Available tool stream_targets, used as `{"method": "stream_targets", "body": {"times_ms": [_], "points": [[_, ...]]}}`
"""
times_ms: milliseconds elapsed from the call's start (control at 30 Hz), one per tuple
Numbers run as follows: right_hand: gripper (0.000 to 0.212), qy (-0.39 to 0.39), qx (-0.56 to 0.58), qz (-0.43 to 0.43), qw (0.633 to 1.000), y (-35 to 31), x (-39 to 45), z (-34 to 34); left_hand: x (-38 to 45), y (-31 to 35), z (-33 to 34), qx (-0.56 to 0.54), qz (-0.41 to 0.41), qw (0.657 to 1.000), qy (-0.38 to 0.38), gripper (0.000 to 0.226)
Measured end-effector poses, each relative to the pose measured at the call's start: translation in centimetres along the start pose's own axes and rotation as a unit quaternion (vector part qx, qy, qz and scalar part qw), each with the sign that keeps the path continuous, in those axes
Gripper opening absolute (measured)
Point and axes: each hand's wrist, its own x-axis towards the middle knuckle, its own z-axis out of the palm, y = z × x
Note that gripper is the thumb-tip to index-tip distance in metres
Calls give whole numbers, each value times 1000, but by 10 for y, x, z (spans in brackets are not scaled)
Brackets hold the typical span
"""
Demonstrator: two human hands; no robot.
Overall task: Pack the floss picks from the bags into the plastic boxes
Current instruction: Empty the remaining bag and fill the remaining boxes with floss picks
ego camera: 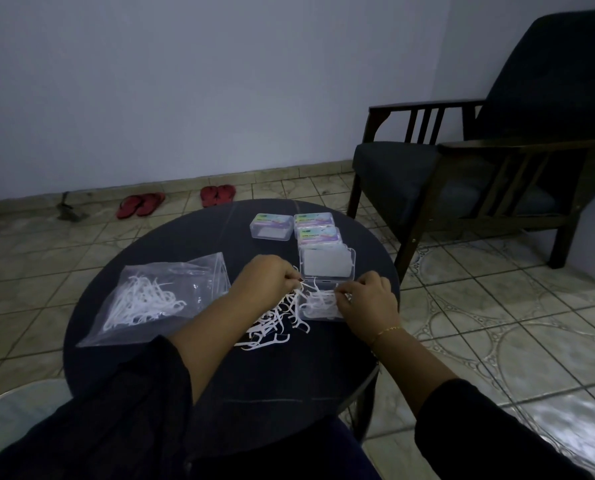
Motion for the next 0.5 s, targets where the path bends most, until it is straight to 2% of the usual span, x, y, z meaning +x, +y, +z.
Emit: {"method": "stream_targets", "body": {"times_ms": [133, 233, 367, 500], "points": [[31, 2, 8, 5, 1000, -1, 0, 0, 1, -2, -14, -18, -10, 999, 35, 22], [31, 4, 13, 8, 1000, -2, 0, 0, 1, -2, -18, -98, -30, 993, 58, 19], [28, 24, 50, 22, 998, 0, -1, 2, 2, 2, -12, -187, -50, 980, 53, 12], [26, 76, 99, 58, 991, -1, 1, 3, 4, 9, 10, -217, -52, 975, 23, 17]]}}
